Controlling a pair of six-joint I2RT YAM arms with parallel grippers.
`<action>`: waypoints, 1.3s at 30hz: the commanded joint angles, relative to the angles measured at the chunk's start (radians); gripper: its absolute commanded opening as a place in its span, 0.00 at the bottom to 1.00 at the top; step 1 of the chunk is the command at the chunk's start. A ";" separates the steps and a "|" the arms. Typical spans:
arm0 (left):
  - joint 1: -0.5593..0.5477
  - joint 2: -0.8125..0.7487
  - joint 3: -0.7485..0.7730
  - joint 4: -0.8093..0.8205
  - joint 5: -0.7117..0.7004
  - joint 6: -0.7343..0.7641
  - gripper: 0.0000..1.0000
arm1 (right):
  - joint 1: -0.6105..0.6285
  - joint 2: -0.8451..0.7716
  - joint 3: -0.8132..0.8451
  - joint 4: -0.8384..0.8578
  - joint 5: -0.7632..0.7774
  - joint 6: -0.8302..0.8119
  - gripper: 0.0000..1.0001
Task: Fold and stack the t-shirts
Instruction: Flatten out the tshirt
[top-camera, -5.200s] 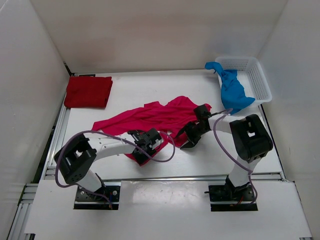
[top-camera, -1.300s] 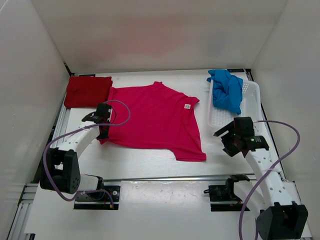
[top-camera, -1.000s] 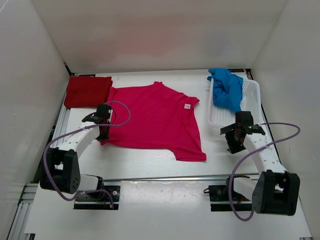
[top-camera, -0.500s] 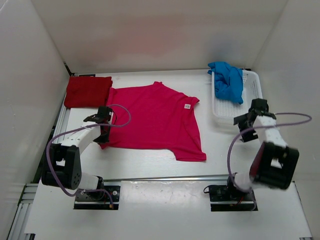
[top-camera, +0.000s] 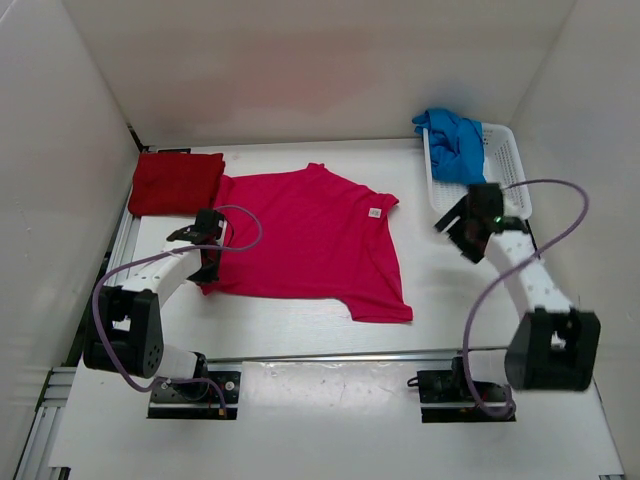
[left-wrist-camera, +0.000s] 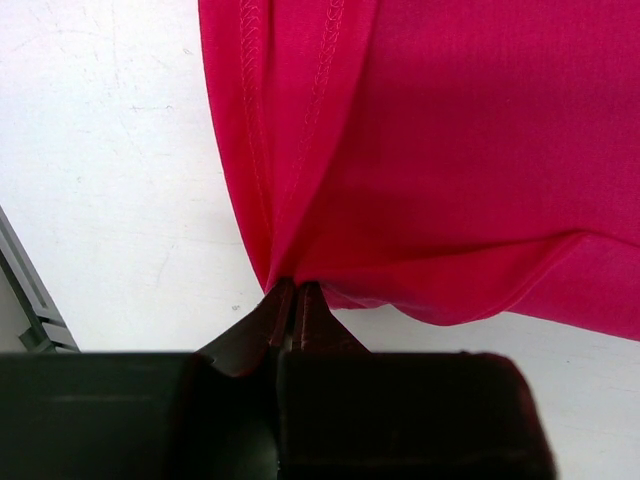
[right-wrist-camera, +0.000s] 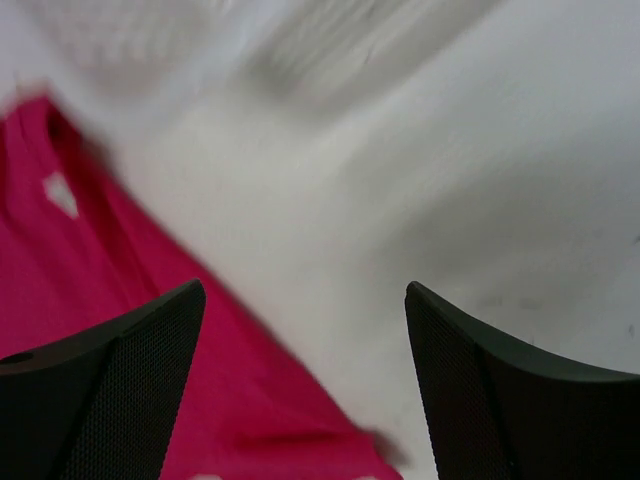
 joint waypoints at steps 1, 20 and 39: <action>0.007 -0.024 0.018 -0.002 0.007 -0.001 0.10 | 0.169 -0.157 -0.179 -0.050 0.012 -0.089 0.84; -0.002 -0.038 -0.013 -0.012 0.007 -0.001 0.10 | 0.583 0.020 -0.303 -0.108 -0.103 -0.130 0.75; -0.002 0.089 0.405 -0.012 0.078 -0.001 0.10 | 0.154 0.208 0.130 0.162 -0.714 -0.139 0.00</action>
